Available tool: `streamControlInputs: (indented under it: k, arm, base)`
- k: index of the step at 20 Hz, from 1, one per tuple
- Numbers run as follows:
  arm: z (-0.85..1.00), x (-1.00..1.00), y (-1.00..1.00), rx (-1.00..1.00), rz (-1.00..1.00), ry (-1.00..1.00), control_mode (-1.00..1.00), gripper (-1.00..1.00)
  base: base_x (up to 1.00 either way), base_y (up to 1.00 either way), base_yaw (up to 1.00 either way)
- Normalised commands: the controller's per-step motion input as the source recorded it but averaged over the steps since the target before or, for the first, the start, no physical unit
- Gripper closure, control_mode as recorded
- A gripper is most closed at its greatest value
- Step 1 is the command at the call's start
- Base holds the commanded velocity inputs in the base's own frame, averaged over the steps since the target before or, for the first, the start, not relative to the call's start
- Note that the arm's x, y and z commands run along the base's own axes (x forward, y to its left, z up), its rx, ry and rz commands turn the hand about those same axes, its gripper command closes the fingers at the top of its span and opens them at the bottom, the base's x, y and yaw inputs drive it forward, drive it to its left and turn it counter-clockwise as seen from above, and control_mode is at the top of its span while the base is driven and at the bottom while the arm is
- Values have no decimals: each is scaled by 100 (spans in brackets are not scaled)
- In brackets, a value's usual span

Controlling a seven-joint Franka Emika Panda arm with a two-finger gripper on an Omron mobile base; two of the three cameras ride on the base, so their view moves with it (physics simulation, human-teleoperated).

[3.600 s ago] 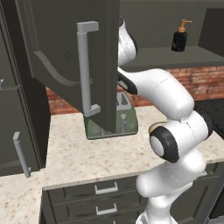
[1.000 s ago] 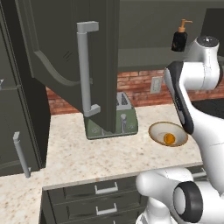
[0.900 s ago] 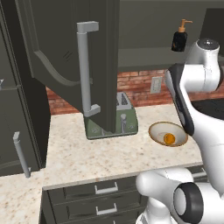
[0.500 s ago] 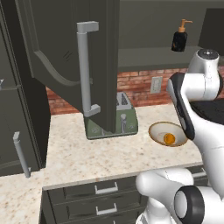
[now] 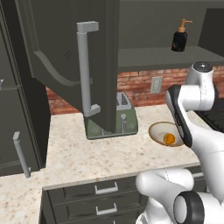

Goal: Open the cabinet. Pick the mango and orange from the cabinet and place them into the bowl. Then close the cabinet.

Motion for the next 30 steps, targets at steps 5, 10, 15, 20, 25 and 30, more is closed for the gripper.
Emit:
streamControlInputs:
  k: [5, 10, 15, 20, 25, 30]
  arm:
    - [-35, 10, -1, 0, -5, 1, -100, 100]
    - [-29, 7, -5, 0, -5, 3, -100, 100]
    - [-28, 5, -6, 0, -5, 2, -100, 100]
    - [-22, 9, -7, 0, -4, 3, -100, 100]
    - [-15, 7, -9, 0, -3, 6, -100, 100]
    - [-16, 10, -4, 0, -4, 6, -100, 100]
  base:
    - [0, 0, 0]
    - [0, 0, 0]
    - [0, 0, 0]
    - [0, 0, 0]
    - [0, 0, 0]
    - [0, 0, 0]
